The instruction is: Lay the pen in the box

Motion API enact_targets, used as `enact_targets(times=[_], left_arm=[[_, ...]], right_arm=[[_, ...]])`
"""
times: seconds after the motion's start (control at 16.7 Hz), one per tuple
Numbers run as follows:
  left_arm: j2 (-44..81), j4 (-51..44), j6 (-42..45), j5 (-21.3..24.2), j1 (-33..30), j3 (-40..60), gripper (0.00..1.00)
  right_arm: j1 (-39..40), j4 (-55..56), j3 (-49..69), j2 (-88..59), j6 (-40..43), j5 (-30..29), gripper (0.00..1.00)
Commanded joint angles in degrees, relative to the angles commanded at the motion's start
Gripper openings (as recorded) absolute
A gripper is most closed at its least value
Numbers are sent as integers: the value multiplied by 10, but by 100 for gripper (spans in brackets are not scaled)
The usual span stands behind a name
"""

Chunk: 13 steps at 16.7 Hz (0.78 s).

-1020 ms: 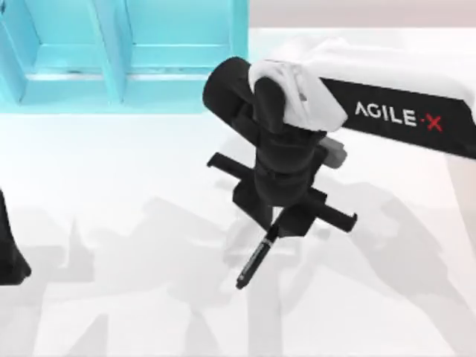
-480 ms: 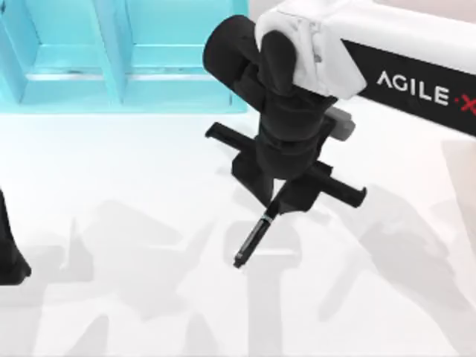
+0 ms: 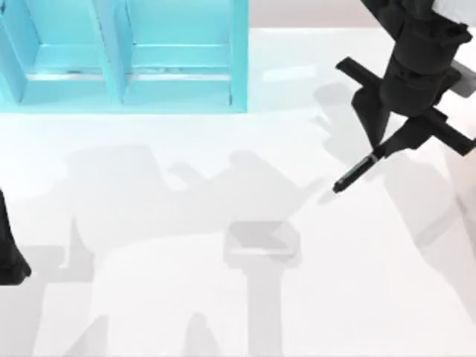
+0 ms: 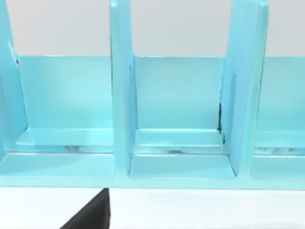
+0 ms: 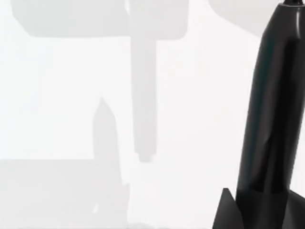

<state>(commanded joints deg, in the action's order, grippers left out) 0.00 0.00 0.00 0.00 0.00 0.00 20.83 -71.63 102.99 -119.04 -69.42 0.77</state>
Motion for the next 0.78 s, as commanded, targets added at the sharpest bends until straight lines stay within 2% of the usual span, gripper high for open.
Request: enact_targets(times=[0.48, 0.6, 0.78], left_arm=[[0, 0, 0, 0, 0, 0, 100], [0, 0, 0, 0, 0, 0, 100], [0, 0, 0, 0, 0, 0, 100]], right_arm=[[-432, -20, -46, 43, 106, 9, 0], [-505, -20, -55, 57, 129, 14, 0], [-570, -19, -63, 72, 153, 22, 0]])
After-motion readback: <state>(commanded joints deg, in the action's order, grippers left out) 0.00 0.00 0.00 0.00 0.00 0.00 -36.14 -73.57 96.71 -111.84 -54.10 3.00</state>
